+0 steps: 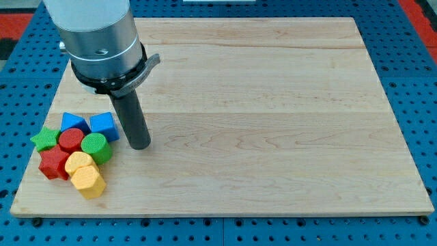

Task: Move the yellow blocks to the right

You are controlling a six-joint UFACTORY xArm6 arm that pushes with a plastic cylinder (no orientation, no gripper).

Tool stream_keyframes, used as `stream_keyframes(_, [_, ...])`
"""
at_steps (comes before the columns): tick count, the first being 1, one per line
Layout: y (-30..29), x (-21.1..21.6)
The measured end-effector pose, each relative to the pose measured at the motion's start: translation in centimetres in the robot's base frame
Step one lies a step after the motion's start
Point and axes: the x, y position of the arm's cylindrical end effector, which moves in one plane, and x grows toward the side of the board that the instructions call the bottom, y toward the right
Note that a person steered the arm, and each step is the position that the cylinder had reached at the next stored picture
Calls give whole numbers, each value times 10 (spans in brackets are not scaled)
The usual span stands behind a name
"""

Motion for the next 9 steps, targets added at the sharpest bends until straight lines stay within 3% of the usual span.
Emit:
stream_keyframes(3, [14,4])
stream_keyframes(5, [35,98])
stream_keyframes(7, [24,111])
stream_keyframes(9, [-37,111])
